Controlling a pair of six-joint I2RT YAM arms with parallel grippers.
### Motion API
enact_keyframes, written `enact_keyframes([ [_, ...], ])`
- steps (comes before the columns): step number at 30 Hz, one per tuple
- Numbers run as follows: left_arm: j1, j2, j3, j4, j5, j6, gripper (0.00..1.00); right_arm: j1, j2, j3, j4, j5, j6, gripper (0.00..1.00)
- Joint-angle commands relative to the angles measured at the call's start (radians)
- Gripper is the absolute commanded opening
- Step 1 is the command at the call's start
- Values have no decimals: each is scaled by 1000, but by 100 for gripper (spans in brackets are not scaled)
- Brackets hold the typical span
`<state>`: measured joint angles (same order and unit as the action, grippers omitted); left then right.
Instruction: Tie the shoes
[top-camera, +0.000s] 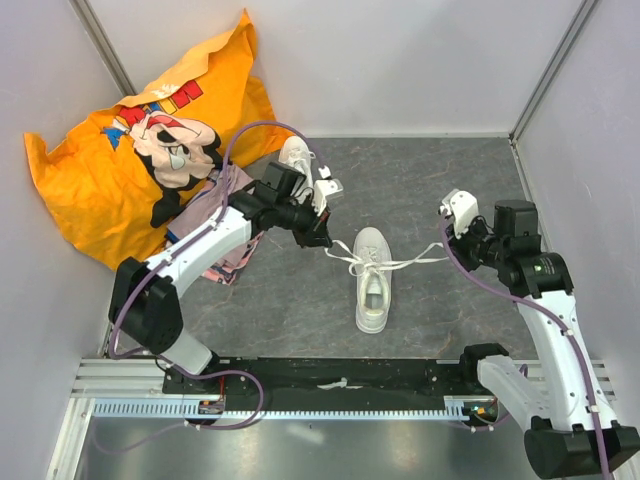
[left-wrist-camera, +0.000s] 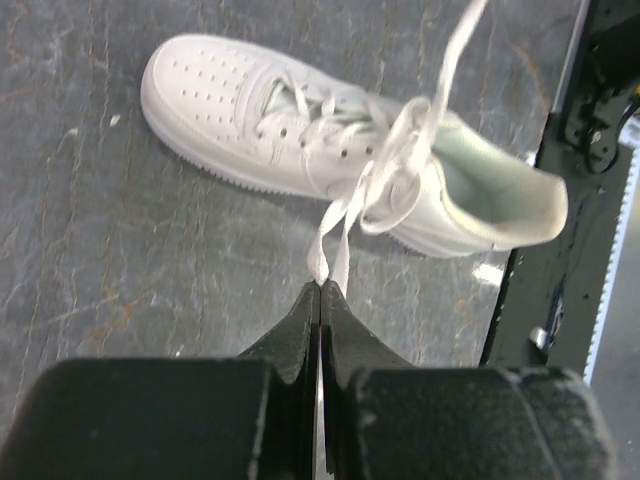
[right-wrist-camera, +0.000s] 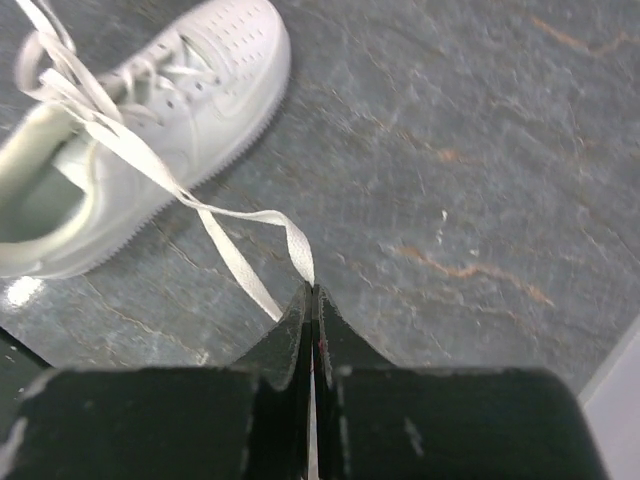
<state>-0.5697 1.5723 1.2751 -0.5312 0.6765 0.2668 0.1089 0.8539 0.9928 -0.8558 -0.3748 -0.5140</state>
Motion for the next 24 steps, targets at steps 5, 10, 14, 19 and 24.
enact_keyframes([
  [5,63,-126,-55,-96,-64,153,2,-156,-22,-8,-103,11,-187,0],
  [10,131,-181,-79,-98,-89,161,2,-233,-12,-49,-106,34,-279,0],
  [14,195,-236,-97,-108,-104,169,1,-308,22,-63,-111,14,-351,0],
  [19,274,-293,-143,-130,-132,207,1,-341,57,-68,-118,-18,-389,0],
  [24,336,-386,-218,-141,-189,248,2,-339,73,-108,-121,-30,-435,0],
])
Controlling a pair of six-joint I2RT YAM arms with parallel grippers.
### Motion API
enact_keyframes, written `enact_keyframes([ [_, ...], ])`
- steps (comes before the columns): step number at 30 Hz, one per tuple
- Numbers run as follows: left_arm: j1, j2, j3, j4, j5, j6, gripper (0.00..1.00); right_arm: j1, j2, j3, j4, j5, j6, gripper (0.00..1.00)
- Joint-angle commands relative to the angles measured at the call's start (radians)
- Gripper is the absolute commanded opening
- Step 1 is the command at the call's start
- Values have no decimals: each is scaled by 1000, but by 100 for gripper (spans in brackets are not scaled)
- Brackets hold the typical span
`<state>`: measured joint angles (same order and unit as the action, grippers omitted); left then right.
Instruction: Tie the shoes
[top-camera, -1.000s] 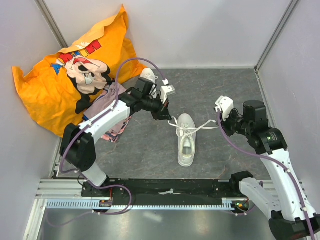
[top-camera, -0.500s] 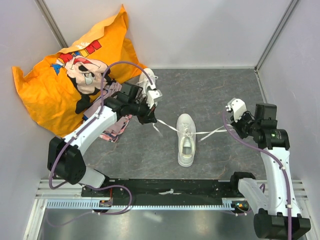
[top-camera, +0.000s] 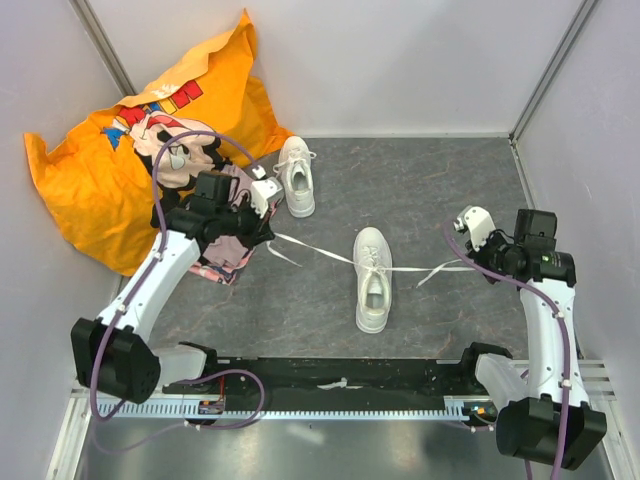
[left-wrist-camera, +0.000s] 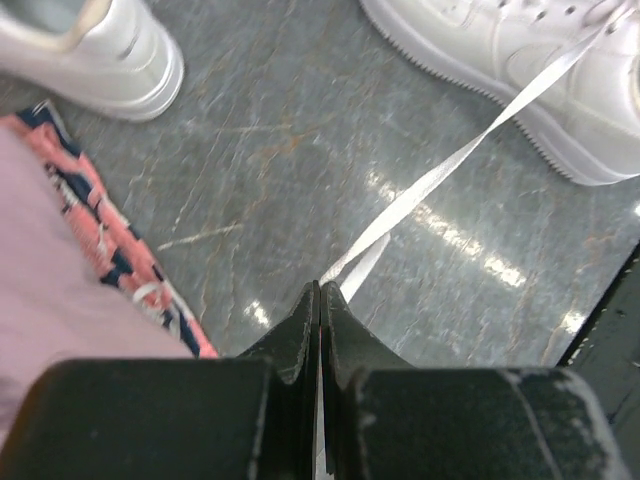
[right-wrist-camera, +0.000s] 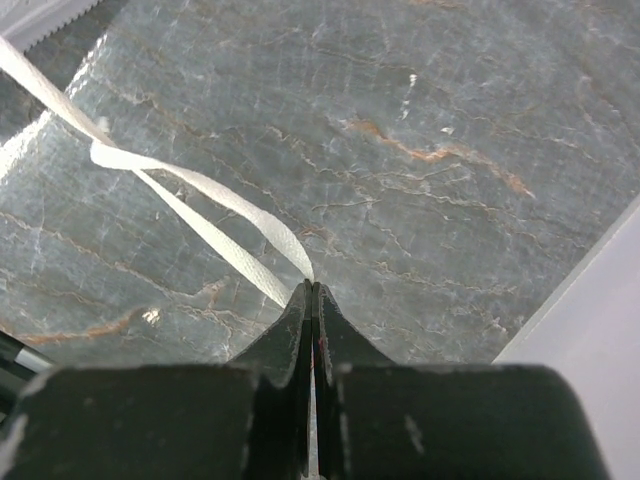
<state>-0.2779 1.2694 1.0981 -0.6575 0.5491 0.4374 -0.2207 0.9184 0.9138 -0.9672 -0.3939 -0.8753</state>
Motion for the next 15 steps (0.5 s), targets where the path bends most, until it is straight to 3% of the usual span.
enact_keyframes([
  [1,52,-91,-53,-19,-77,87,2,-11,14,-48,-11,-10,-92,0],
  [9,97,-136,-144,-31,-106,110,2,-11,97,-141,120,78,-70,0],
  [15,97,-117,-181,-14,-104,119,1,-9,158,-164,185,43,-53,0],
])
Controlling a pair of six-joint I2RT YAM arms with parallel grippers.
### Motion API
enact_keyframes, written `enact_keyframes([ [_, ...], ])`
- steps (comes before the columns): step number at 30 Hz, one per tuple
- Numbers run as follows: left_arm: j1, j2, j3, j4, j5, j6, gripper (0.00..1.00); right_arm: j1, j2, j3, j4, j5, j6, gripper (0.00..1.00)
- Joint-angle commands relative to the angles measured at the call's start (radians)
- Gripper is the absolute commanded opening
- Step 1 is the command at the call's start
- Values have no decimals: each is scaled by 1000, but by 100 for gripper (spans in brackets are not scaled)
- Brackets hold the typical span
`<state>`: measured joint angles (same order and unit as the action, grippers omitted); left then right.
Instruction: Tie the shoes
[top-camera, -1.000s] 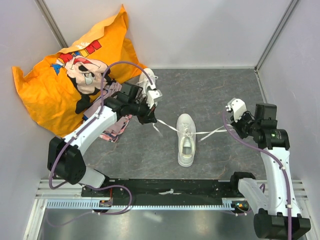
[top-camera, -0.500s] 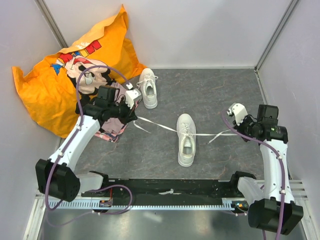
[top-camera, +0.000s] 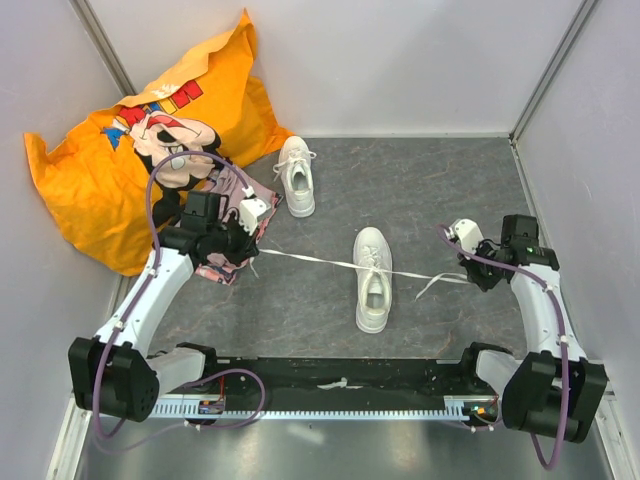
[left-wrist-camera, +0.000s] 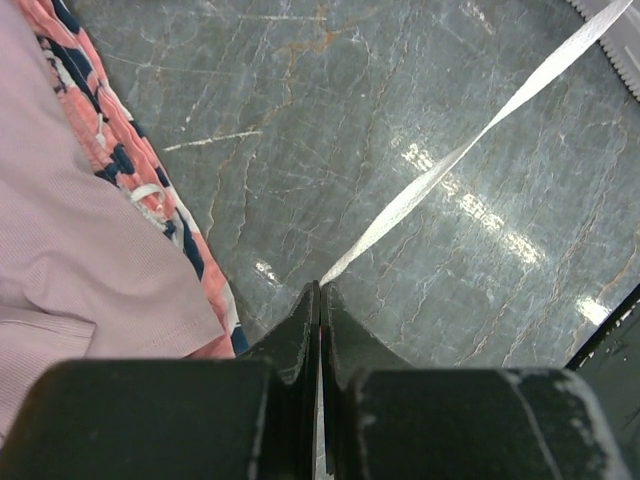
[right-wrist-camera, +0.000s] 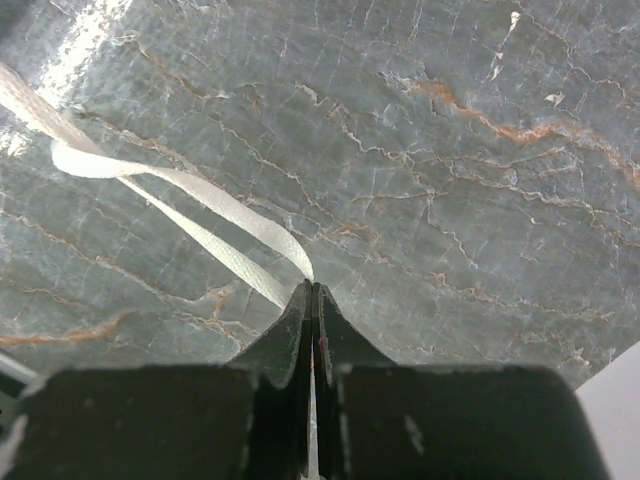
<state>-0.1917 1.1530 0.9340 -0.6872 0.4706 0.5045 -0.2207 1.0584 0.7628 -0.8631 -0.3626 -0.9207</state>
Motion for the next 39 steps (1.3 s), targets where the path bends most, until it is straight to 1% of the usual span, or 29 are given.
enact_keyframes([
  [1,11,1,-20,18,-15,52,2,-11,23,-13,84,-2,-9,0],
  [2,9,13,-17,18,-7,52,2,-9,32,-8,85,-18,-6,1],
  [3,9,19,-14,17,11,49,2,-9,52,0,88,-27,5,7],
  [5,9,33,-3,18,29,42,1,-11,83,42,105,-30,34,15],
  [6,8,45,2,14,51,32,2,-9,119,64,104,-24,58,24],
  [7,6,51,11,14,57,23,3,-11,136,104,98,-16,66,26],
  [8,5,59,14,14,63,17,11,-11,152,124,92,-18,68,31],
  [9,3,69,20,12,75,2,16,-12,169,154,70,-21,60,41],
  [10,1,76,20,14,82,-3,20,-11,173,167,56,-36,54,44],
  [11,1,76,20,14,85,-7,28,-12,176,177,46,-47,49,51],
  [13,1,83,17,18,79,-26,35,-11,172,190,21,-67,31,59],
  [14,1,83,14,24,66,-32,39,-9,169,190,15,-65,22,67],
  [17,1,94,5,32,56,-38,45,-9,173,179,9,-36,-10,76],
  [19,1,102,5,31,68,-27,47,-9,195,181,-8,-16,-24,77],
  [20,1,105,3,29,94,-18,50,-9,216,184,-13,-7,-26,77],
  [21,1,105,2,26,109,6,50,-11,225,197,-36,-12,-26,77],
  [23,-5,109,-6,21,129,37,51,-9,245,213,-77,-54,-38,74],
  [25,-17,120,-18,21,123,80,51,1,247,216,-137,-137,-35,72],
  [26,-21,141,-20,25,108,91,51,12,235,208,-151,-156,-41,69],
  [27,-23,152,-20,26,106,94,51,27,221,175,-157,-168,-41,68],
  [28,-23,163,-18,26,105,91,51,68,204,152,-151,-170,-43,67],
  [29,-23,178,-17,31,112,86,51,93,163,127,-136,-161,-27,66],
  [30,-23,186,-20,35,114,82,51,118,140,69,-73,-142,-8,65],
  [32,-23,192,-24,51,122,62,51,194,97,12,-4,-73,26,64],
  [33,-23,200,-26,66,123,55,51,214,92,-31,65,-46,92,63],
  [34,-23,201,-26,71,125,49,51,266,94,-42,88,-23,112,63],
  [37,-22,206,-23,89,123,40,51,297,135,-62,179,-15,253,62],
  [39,-22,200,-32,100,114,39,51,310,163,-75,246,0,292,62],
])
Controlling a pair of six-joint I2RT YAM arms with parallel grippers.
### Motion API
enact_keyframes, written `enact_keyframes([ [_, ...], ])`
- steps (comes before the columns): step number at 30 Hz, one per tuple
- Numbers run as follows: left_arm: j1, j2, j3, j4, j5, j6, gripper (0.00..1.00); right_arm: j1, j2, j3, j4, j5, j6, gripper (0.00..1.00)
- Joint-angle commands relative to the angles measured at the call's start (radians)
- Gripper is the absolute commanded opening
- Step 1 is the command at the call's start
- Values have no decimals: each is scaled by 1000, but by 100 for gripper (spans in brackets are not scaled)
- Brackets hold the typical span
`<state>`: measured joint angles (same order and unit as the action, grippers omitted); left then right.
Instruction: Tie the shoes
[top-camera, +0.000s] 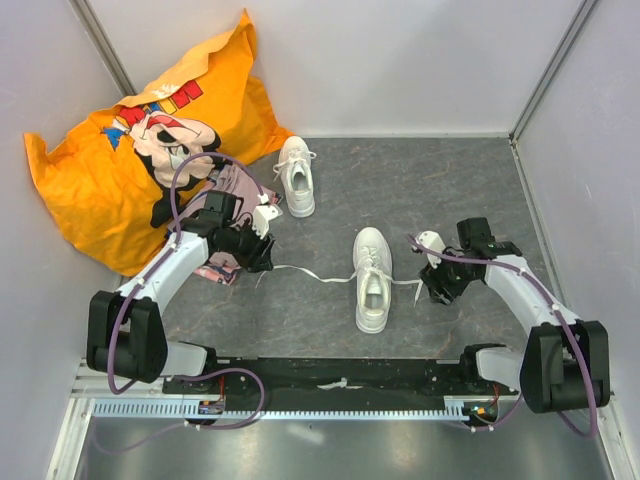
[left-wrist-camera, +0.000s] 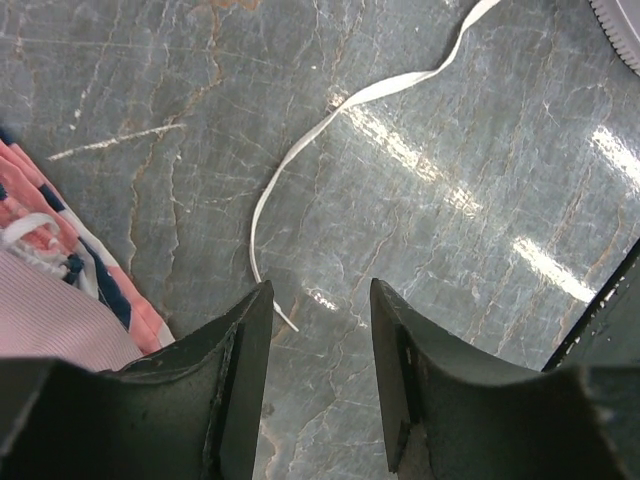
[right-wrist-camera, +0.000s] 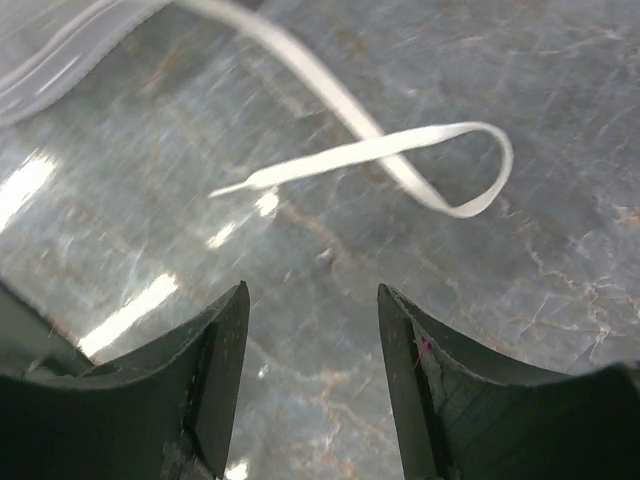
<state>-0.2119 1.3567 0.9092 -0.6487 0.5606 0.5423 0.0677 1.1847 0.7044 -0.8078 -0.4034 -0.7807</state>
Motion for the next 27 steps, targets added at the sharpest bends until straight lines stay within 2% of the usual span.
enact_keyframes([
  [1,-3,-7,-10,76,19,-2,51,41,44,-22,215,58,193,62],
  [7,-3,-8,-21,110,5,-19,50,113,105,0,246,69,222,66],
  [14,-3,-21,-33,124,1,-22,50,158,197,-9,303,129,259,65],
  [19,-3,-11,-33,132,-11,-13,50,184,274,13,308,164,281,61],
  [24,-3,-1,-36,141,-13,2,50,185,262,23,285,137,265,53],
  [27,-3,-5,-38,139,-11,7,50,184,231,64,219,129,258,53],
])
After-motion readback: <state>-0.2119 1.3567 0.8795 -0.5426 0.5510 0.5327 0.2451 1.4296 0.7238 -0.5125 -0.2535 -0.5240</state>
